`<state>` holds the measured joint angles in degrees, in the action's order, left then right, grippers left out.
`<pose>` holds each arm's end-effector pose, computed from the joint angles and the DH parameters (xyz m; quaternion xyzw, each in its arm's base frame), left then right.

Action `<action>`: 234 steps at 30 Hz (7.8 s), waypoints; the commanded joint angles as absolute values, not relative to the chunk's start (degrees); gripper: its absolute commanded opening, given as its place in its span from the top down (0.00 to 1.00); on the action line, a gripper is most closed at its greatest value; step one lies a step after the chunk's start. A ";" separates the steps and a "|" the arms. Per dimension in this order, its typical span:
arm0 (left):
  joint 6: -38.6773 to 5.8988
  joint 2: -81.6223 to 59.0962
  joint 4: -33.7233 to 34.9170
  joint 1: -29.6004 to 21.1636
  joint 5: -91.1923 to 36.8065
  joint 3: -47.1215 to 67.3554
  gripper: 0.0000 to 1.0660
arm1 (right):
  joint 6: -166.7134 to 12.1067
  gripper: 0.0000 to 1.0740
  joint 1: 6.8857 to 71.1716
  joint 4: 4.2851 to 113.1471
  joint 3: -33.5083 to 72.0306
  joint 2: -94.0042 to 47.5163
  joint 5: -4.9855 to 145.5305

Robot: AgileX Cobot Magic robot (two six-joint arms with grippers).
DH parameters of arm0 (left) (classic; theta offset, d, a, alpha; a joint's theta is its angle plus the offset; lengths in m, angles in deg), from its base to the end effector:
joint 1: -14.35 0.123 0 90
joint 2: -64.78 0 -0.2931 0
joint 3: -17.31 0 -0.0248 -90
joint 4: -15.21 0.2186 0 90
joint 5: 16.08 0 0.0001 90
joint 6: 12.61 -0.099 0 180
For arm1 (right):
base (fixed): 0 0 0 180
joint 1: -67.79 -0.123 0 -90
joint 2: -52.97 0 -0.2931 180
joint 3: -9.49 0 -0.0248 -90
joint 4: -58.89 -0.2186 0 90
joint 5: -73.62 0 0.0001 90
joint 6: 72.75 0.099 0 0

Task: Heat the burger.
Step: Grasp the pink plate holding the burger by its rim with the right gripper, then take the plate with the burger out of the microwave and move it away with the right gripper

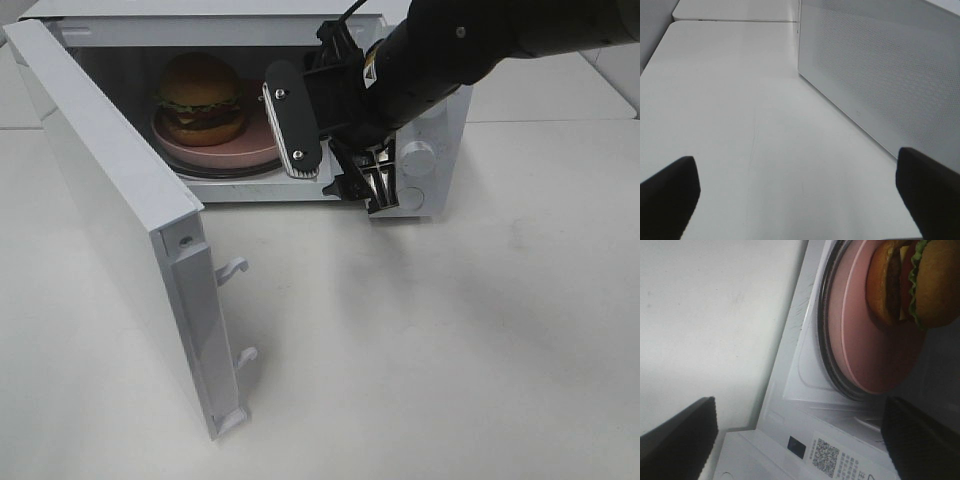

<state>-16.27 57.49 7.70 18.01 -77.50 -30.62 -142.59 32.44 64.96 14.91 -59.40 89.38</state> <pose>-0.0365 -0.0137 0.2614 0.0035 0.8492 -0.0318 0.5272 0.3183 0.2223 0.2459 -0.7540 0.5247 -0.1486 0.3662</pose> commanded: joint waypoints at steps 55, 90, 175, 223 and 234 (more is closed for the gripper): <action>-15.99 57.78 7.42 18.13 -77.61 -30.56 0.06 | -135.95 0.29 30.38 65.36 -20.16 -89.76 95.68; -15.99 57.78 7.42 18.13 -77.61 -30.56 0.06 | -136.46 1.00 30.95 61.75 -23.42 -90.97 95.91; -15.99 57.78 7.42 18.13 -77.61 -30.56 0.06 | -170.84 1.00 31.58 45.60 29.29 -52.52 84.11; -15.99 57.78 7.42 18.13 -77.61 -30.56 0.06 | -167.86 0.99 31.58 45.82 57.65 -20.67 85.77; -15.99 57.78 7.42 18.13 -77.61 -30.56 0.06 | -156.11 0.99 31.58 56.65 59.54 -12.53 92.25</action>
